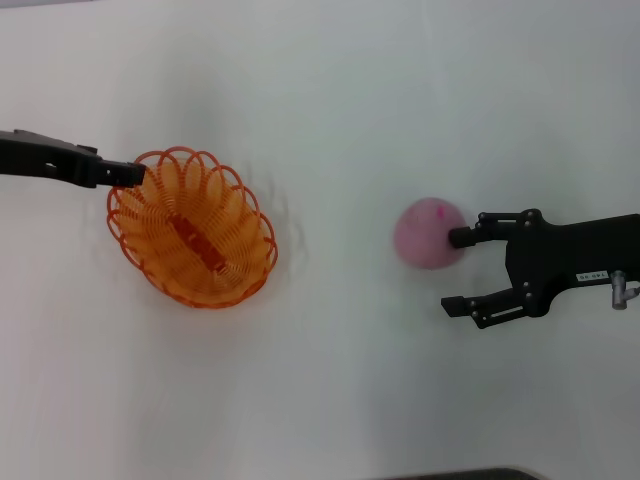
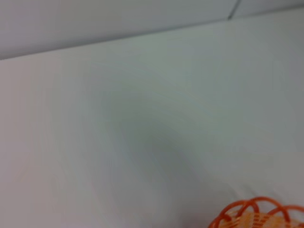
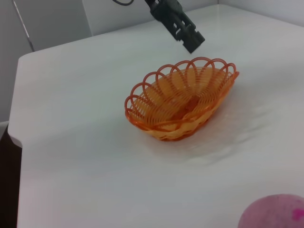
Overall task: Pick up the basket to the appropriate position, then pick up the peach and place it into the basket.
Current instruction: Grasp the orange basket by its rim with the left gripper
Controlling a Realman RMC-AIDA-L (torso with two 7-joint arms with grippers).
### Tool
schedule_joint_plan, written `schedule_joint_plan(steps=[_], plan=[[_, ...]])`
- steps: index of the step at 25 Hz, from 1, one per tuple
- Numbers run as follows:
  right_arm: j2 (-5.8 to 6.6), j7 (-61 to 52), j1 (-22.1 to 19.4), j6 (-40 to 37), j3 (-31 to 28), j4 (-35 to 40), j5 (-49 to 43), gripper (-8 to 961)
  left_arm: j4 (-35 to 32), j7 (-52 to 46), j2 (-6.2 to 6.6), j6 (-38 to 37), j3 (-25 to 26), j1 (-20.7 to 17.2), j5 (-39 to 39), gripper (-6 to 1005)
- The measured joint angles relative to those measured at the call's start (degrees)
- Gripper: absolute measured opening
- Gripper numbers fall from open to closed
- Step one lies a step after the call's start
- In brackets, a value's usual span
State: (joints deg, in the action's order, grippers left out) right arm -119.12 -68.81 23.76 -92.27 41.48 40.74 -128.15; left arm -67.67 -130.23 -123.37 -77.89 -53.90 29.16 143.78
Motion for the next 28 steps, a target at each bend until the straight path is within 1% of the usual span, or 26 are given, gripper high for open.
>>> schedule_joint_plan(steps=[4, 10, 15, 18, 22, 28], plan=[[-0.03, -0.01, -0.01, 0.03, -0.05, 0.04, 0.00, 946, -0.20, -0.08, -0.30, 1.73, -3.37, 1.17, 3.26, 736], [-0.14, -0.02, -0.04, 0.15, -0.24, 0.04, 0.00, 945, 0.46, 0.25, -0.08, 2.22, -4.60, 2.45, 3.85, 736], [-0.15, -0.02, -0.02, 0.27, -0.24, 0.04, 0.00, 946, 2.69, -0.03, -0.33, 2.84, -7.22, 4.23, 7.58, 735], [-0.18, -0.01, 0.10, 0.27, -0.16, 0.04, 0.00, 946, 5.00, -0.19, -0.35, 3.46, -7.45, 5.66, 8.94, 735], [-0.25, -0.01, 0.16, 0.26, -0.08, 0.04, 0.00, 945, 6.04, -0.20, -0.37, 4.03, -7.54, 6.32, 9.41, 736], [-0.23, -0.18, 0.40, 0.18, -0.04, 0.04, 0.01, 945, 6.50, -0.14, -0.38, 4.19, -7.74, 6.64, 9.43, 676]])
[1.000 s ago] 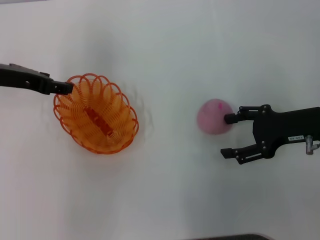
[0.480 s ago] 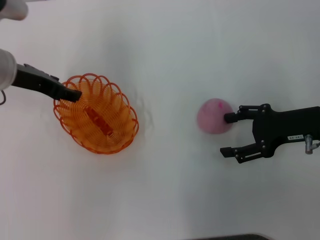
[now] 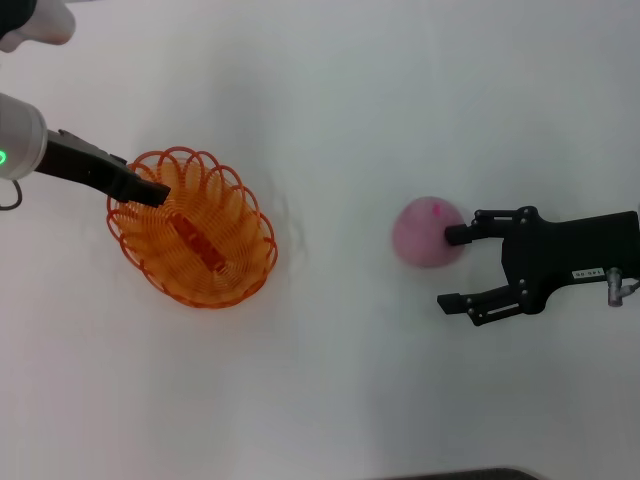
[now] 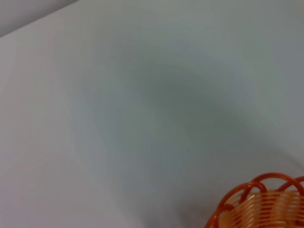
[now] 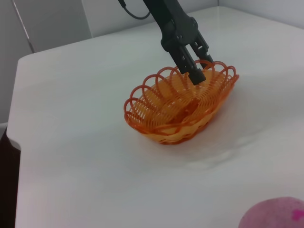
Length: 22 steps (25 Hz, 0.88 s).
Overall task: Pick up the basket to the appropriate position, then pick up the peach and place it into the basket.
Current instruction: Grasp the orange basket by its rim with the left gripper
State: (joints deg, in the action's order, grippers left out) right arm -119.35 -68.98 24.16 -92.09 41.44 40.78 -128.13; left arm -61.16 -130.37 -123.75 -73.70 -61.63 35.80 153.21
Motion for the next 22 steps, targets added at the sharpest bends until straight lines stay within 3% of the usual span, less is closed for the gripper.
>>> schedule_joint_plan(steps=[6, 11, 13, 22], plan=[[0.00, -0.01, 0.25, 0.01, -0.19, 0.00, 0.07, 946, -0.81, 0.39, -0.14, 0.32, -5.07, -1.02, 0.66, 616], [0.00, -0.01, 0.27, 0.14, -0.32, 0.00, 0.06, 945, -0.93, 0.03, -0.18, 1.13, -5.92, -1.21, 1.41, 566], [0.00, -0.01, 0.28, 0.21, -0.36, 0.00, 0.05, 945, -0.98, -0.08, -0.18, 1.50, -5.49, -1.21, 1.30, 362], [0.06, -0.57, 0.65, 0.83, -0.26, 0.00, -0.01, 946, -1.58, -2.18, -0.18, 1.84, -5.16, -0.81, 1.41, 195]])
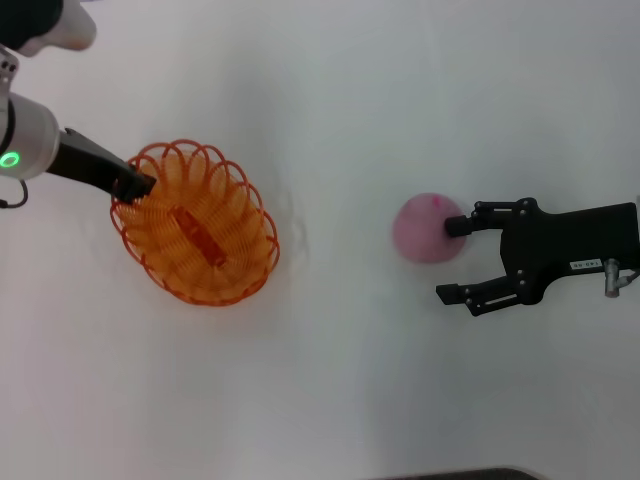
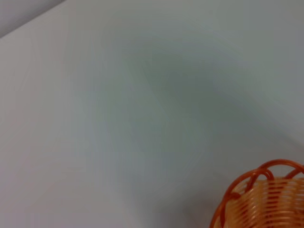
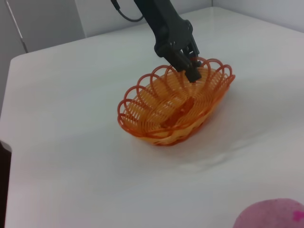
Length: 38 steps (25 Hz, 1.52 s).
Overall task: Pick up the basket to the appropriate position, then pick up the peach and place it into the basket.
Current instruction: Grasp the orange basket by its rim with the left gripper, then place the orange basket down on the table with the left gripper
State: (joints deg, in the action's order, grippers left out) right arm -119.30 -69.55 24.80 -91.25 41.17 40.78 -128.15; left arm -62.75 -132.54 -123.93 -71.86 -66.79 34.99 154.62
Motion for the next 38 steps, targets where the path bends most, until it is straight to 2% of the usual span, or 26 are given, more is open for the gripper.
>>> schedule_joint_plan(steps=[8, 11, 12, 13, 19, 24, 27, 32, 38], plan=[[0.10, -0.24, 0.18, -0.10, -0.16, 0.05, 0.01, 945, -3.44, -6.55, 0.02, -2.83, 2.22, -0.10, -0.29, 149], [0.18, -0.68, 0.19, -0.30, -0.22, 0.13, 0.24, 945, -3.91, -8.28, 0.06, -6.31, 6.18, 1.01, -0.46, 135], [0.20, -0.82, 0.18, -0.31, -0.27, 0.13, 0.31, 945, -4.30, -9.21, 0.04, -9.62, 10.34, 1.84, -1.03, 131], [0.21, -0.95, 0.19, -0.32, -0.33, 0.14, 0.39, 945, -4.30, -9.21, 0.04, -9.62, 10.34, 1.84, -1.03, 124], [0.00, -1.63, 0.18, -0.40, -0.99, 0.25, 0.53, 946, -4.83, -9.67, 0.37, -15.89, 20.41, 2.14, -6.14, 83], [-0.04, -2.60, 0.53, -0.50, -1.18, 0.27, 0.62, 945, -5.33, -11.00, 0.23, -18.08, 25.90, 1.97, -8.10, 70], [-0.08, -3.30, 0.71, -0.51, -1.67, 0.27, 0.85, 945, -5.52, -13.11, 0.05, -17.80, 26.79, -0.05, -10.88, 70], [-0.14, -6.22, 0.85, -0.59, -2.02, 0.14, 2.41, 946, -5.16, -16.17, -0.42, -13.47, 26.36, -5.57, -18.18, 70], [-0.17, -7.01, 0.80, 0.11, -2.07, -0.59, 4.40, 946, -4.34, -16.39, -0.59, -8.37, 22.82, -12.18, -29.96, 71]])
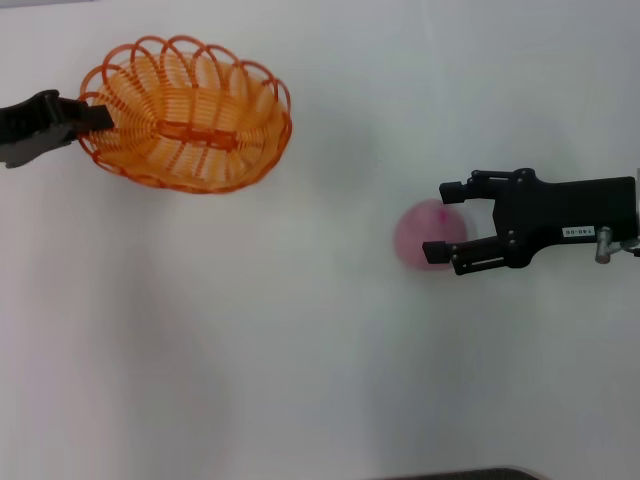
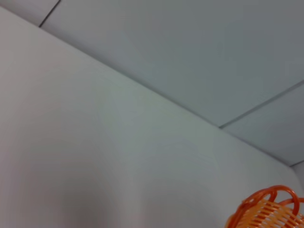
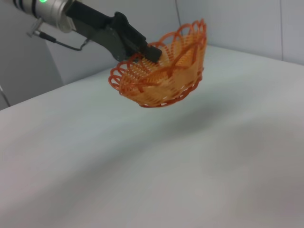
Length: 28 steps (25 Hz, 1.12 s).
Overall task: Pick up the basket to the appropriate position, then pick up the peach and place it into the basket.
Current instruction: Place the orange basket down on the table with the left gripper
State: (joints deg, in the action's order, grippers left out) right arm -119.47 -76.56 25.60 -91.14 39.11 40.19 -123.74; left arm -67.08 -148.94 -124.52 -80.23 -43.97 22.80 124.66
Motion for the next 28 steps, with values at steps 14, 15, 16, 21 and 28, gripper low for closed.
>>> schedule_joint_plan(steps=[14, 15, 16, 21, 28], plan=[[-0.15, 0.45, -0.39, 1.10, 0.07, -0.82, 0.70, 945, 6.89, 3.80, -0.01, 2.56, -3.63, -2.62, -10.63, 71], [-0.15, 0.45, -0.43, 1.04, 0.08, -0.82, 0.70, 945, 7.01, 3.95, -0.02, 2.60, -3.59, -2.70, -11.27, 71], [-0.15, 0.46, -0.49, 1.01, 0.09, -0.82, 0.70, 945, 7.20, 3.95, -0.01, 2.74, -3.49, -2.75, -11.50, 71], [-0.15, 0.42, -0.56, 1.01, 0.09, -0.82, 0.70, 945, 8.00, 2.78, -0.07, 4.34, -3.42, -4.12, -12.63, 71], [-0.06, 0.08, -0.55, 0.99, 0.03, -0.57, 0.70, 946, 7.55, -3.62, -0.11, 11.11, -10.31, -6.21, -9.10, 72]])
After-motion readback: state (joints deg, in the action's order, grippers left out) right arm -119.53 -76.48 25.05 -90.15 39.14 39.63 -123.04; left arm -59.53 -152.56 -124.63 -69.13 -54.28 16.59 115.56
